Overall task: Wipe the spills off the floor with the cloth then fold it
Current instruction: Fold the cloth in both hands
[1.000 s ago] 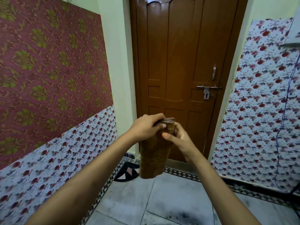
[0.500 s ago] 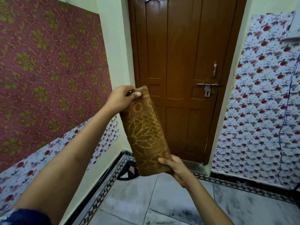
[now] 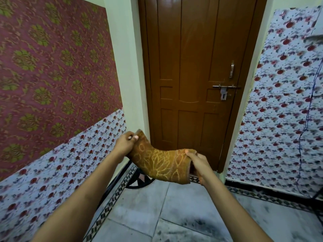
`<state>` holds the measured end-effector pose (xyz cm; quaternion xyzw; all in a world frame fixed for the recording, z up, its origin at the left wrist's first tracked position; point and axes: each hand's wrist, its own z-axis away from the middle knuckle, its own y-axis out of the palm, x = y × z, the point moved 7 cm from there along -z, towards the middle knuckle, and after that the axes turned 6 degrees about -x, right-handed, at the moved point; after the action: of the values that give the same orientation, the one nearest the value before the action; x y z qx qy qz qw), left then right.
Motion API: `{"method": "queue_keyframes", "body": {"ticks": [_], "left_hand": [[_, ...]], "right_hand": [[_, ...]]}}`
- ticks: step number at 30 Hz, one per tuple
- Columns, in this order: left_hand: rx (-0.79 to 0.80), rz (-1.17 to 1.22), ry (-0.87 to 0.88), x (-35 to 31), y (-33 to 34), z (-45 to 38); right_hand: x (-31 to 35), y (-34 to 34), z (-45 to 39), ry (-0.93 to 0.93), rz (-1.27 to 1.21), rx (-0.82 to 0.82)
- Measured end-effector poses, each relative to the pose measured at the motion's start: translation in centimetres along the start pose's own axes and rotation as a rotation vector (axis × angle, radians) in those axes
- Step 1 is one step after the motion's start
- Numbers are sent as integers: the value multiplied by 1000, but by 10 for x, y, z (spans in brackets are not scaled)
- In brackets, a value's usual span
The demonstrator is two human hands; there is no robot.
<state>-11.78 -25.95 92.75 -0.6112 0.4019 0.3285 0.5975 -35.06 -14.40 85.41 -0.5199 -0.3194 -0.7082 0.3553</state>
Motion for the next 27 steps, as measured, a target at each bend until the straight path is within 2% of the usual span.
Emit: {"method": "queue_keyframes", "body": {"ticks": [6, 9, 15, 19, 21, 23, 25, 27], "left_hand": [[182, 61, 45, -6, 54, 40], [273, 77, 69, -15, 76, 57], [325, 168, 18, -19, 88, 61], [316, 207, -56, -11, 89, 56], [275, 276, -145, -3, 86, 54], [253, 379, -253, 6, 83, 53], [253, 520, -356, 12, 81, 56], [251, 654, -454, 18, 79, 58]], "right_hand": [[0, 21, 2, 84, 24, 33], [1, 30, 1, 135, -52, 40], [11, 40, 10, 171, -216, 195], [16, 38, 14, 137, -154, 277], [18, 29, 12, 22, -27, 201], [19, 11, 9, -102, 38, -2], [5, -3, 4, -34, 10, -107], [-16, 2, 6, 146, -39, -10]]}}
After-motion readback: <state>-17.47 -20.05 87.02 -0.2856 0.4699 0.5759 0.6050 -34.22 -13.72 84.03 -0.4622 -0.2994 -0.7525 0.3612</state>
